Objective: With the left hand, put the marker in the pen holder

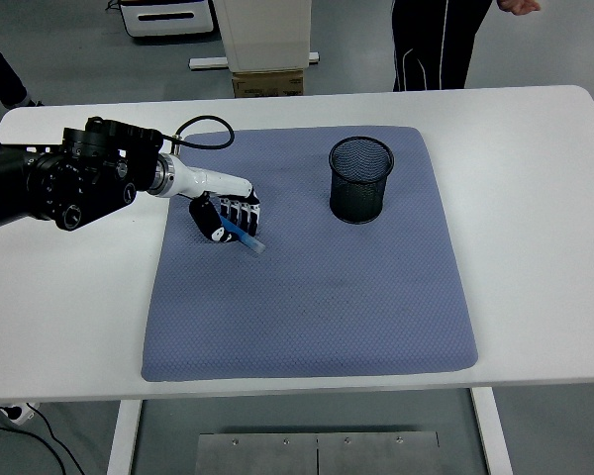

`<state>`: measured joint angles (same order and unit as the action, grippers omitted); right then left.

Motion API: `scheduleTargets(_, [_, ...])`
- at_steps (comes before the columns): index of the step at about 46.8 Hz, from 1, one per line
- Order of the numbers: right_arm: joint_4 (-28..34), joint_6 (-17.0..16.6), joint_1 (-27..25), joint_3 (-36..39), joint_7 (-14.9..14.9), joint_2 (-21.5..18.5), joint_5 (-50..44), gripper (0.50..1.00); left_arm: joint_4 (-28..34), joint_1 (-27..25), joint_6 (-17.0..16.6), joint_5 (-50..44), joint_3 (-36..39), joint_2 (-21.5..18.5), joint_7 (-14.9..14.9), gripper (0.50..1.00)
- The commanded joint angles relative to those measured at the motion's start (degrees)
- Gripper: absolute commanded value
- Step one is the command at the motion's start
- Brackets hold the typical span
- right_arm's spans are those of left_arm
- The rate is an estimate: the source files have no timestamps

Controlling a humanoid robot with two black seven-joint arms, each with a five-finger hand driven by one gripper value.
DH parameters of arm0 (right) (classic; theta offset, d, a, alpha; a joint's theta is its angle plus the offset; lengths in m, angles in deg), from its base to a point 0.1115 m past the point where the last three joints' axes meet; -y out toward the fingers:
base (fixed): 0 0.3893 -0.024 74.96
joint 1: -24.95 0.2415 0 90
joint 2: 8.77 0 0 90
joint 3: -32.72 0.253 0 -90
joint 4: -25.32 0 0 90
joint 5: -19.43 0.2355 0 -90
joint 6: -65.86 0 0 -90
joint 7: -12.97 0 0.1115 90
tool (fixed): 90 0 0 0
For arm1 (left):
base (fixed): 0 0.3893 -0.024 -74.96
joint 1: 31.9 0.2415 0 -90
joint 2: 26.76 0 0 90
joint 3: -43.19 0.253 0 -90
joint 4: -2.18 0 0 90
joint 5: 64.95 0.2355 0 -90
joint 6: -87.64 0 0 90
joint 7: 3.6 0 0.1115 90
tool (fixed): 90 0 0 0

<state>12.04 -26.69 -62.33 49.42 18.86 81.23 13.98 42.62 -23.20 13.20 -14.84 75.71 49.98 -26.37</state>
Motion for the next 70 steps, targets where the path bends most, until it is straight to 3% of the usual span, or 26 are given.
scheduleTargets(1, [0.0,0.0,0.0,0.1,0.0,0.0,0.0,1.000,0.0,0.0,0.0,0.3,0.0,-0.1,-0.1,0.534])
scheduleTargets(3, [0.0,0.0,0.0,0.0,0.0,0.0,0.0,1.000,0.0,0.0,0.0,0.3,0.0,-0.1,-0.1,0.610])
scheduleTargets(6, [0.0,0.0,0.0,0.0,0.0,0.0,0.0,1.000,0.0,-0.1,0.0,0.3,-0.1,-0.2,-0.2,0.669])
scheduleTargets(16, [0.0,0.0,0.0,0.0,0.0,0.0,0.0,1.000,0.0,0.0,0.0,0.3,-0.1,-0.1,-0.3,0.675])
scheduleTargets(21, [0.0,0.0,0.0,0.1,0.0,0.0,0.0,1.000,0.0,0.0,0.0,0.3,-0.1,-0.1,-0.3,0.651])
scheduleTargets(30, [0.0,0.0,0.0,0.0,0.0,0.0,0.0,1.000,0.0,-0.1,0.0,0.4,0.0,-0.1,-0.3,0.555])
scheduleTargets(31, [0.0,0.0,0.0,0.1,0.0,0.0,0.0,1.000,0.0,-0.1,0.0,0.4,0.0,-0.1,-0.3,0.520])
scheduleTargets(34, [0.0,0.0,0.0,0.0,0.0,0.0,0.0,1.000,0.0,-0.1,0.1,0.4,0.0,-0.1,-0.3,0.502])
scheduleTargets(70, [0.0,0.0,0.0,0.0,0.0,0.0,0.0,1.000,0.0,-1.6,0.5,-0.4,-0.7,-0.5,-0.9,0.500])
